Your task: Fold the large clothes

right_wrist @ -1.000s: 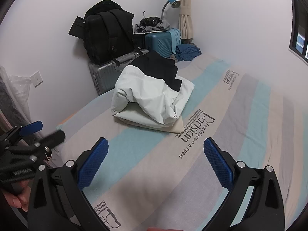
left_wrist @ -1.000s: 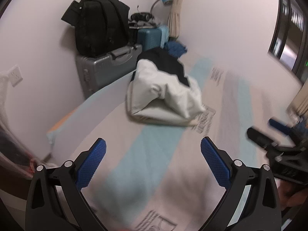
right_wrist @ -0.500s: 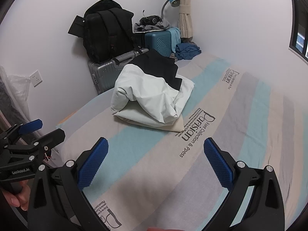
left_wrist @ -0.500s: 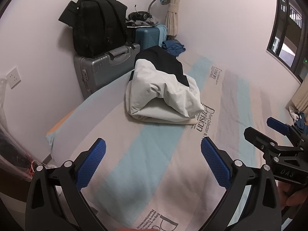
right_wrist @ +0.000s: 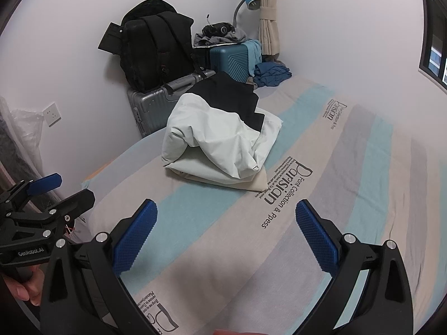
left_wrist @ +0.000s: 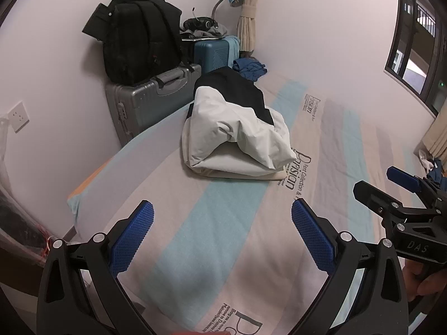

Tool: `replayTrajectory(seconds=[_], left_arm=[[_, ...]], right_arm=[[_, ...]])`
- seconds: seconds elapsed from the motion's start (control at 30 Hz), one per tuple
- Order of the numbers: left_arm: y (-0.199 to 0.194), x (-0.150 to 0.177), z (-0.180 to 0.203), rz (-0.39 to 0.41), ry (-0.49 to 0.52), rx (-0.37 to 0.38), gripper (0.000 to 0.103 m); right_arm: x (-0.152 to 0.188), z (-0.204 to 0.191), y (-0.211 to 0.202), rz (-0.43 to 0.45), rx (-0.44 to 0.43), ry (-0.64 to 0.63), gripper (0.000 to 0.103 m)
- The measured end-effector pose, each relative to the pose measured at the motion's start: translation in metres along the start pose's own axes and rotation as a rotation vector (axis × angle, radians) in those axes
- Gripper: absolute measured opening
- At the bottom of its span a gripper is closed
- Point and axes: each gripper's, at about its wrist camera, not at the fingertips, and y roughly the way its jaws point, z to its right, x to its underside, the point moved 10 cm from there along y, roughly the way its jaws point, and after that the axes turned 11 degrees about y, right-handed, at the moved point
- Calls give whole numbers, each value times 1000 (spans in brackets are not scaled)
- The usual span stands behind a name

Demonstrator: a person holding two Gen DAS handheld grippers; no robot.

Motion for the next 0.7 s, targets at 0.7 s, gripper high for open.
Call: replayTrajectory(seconds=[0.7], left_arm=[[-6, 0, 8, 7, 19, -7, 97]], right_arm=[[-5, -3, 2, 2, -3, 4, 95]])
